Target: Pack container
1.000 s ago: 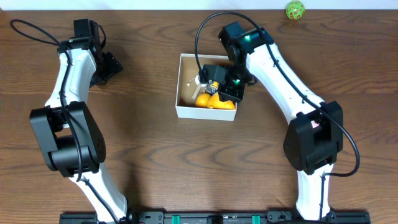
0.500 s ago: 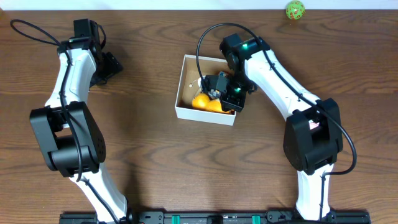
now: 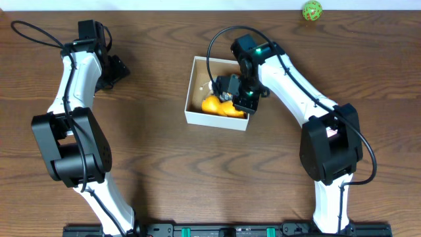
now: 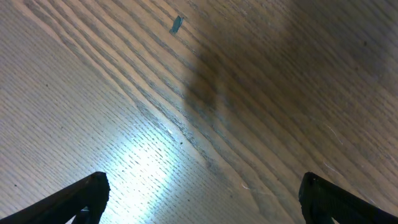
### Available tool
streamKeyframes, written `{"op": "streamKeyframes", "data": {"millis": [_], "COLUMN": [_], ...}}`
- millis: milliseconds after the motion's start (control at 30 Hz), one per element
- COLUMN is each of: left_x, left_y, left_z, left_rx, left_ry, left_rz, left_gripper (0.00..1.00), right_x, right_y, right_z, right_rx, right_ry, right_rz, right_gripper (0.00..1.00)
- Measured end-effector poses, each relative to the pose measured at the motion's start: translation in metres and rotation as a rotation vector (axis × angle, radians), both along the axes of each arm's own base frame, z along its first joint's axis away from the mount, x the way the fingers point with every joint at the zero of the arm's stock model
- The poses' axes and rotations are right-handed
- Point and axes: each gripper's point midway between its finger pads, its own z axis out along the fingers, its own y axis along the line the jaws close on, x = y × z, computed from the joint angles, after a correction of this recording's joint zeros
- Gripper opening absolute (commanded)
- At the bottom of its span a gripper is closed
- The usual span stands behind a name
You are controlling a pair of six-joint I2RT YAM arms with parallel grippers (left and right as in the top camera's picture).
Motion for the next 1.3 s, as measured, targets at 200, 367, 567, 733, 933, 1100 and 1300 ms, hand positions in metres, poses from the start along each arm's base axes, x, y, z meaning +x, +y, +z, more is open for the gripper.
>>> {"op": "streamKeyframes", "data": {"millis": [200, 367, 567, 733, 933, 1100, 1300], "left_x": [0.000, 0.000, 0.000, 0.000, 0.000, 0.000, 0.000], "left_y": [0.000, 0.000, 0.000, 0.000, 0.000, 0.000, 0.000], "left_z": [0.000, 0.000, 0.000, 0.000, 0.000, 0.000, 0.000], "left_rx": [0.000, 0.000, 0.000, 0.000, 0.000, 0.000, 0.000], "left_ry": [0.000, 0.000, 0.000, 0.000, 0.000, 0.000, 0.000], "left_rz": [0.000, 0.000, 0.000, 0.000, 0.000, 0.000, 0.000], "left_gripper": [0.98, 0.98, 0.98, 0.98, 0.98, 0.98, 0.98], "right_x": [0.028, 0.038, 0.037, 0.032, 0.028, 0.014, -0.002], "right_y": [0.011, 0.016, 0.015, 0.013, 0.015, 0.010, 0.005], "right_z": [0.036, 0.055, 0.059, 0.058, 0.056, 0.033, 0.008], "right_rx": [0.042, 0.061, 0.059, 0.051, 0.063, 0.047, 0.036], "right_ry": [-0.117, -0.163, -0.159, -0.137, -0.119, -0.053, 0.002], "right_rz": [-0.001, -0.002, -0.002, -0.002, 0.001, 0.002, 0.001], "right_gripper": [0.01, 0.01, 0.01, 0.01, 0.01, 0.01, 0.01]}}
